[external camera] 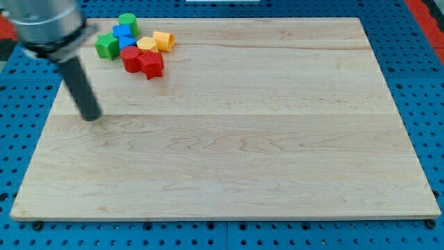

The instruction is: Move the red star to the right of the hexagon

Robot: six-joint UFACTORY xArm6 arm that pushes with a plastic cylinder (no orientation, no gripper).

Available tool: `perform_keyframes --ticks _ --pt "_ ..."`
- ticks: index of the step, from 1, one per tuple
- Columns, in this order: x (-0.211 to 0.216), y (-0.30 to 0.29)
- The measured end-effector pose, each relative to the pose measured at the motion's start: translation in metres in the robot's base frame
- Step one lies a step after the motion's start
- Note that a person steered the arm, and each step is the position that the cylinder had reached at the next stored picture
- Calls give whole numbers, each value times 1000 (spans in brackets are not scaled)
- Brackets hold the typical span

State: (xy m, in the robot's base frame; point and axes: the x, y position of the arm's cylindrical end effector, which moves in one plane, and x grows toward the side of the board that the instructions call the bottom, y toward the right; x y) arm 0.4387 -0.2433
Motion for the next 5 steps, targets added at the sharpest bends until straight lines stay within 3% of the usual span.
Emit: perform_keyframes --ticks 2,3,5 --pt "-152 -12" --pt "-154 0" --pt "-111 52"
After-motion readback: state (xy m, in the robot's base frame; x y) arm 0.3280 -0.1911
